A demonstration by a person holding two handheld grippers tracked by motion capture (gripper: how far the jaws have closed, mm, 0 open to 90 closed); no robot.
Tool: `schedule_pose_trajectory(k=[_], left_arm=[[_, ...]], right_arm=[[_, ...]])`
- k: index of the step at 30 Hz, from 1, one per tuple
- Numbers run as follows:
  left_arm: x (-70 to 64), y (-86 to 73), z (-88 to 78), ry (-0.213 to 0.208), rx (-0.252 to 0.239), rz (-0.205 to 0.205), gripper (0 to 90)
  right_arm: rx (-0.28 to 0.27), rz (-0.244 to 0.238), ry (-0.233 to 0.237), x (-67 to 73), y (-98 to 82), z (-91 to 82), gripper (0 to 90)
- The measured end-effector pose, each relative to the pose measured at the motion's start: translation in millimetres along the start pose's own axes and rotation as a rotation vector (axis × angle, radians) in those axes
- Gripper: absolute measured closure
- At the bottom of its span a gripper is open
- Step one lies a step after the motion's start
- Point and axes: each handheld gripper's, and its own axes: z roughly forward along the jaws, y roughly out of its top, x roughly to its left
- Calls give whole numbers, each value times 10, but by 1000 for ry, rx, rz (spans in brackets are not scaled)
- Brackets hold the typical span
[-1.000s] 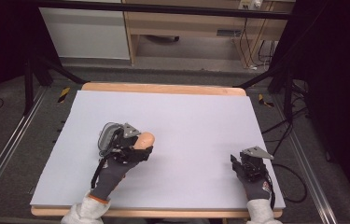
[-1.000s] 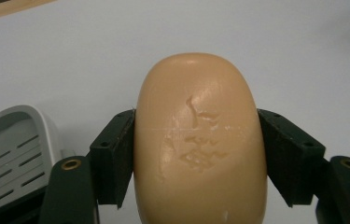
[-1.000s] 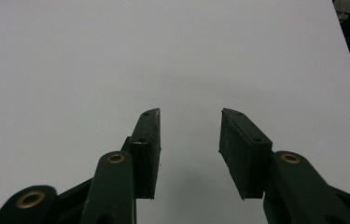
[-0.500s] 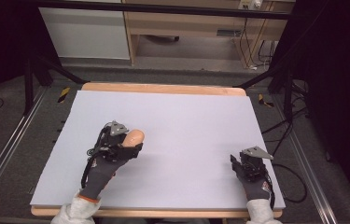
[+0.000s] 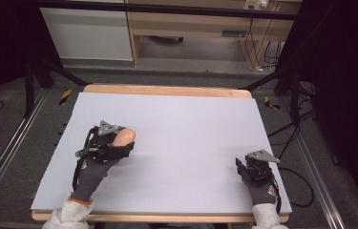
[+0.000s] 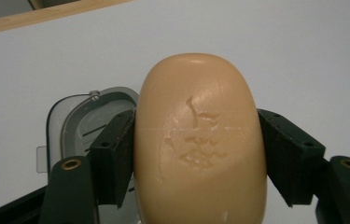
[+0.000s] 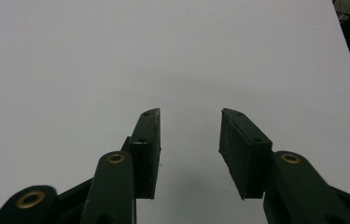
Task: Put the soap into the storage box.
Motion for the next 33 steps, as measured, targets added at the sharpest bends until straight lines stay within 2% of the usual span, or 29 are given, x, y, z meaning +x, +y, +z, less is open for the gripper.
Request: schedule_pose_trajectory(k=[14,21,33], left_arm=[[277,-21,57,43,-6,-49,319],[349,-79,159,63,12,-59,318],[425,-130,278,71,21,-80,318]], right_arm=[[5,3,1,7,-1,14,583],[9,-1,2,11,0,23,583],[10,-3,2,13,-1,29,583]])
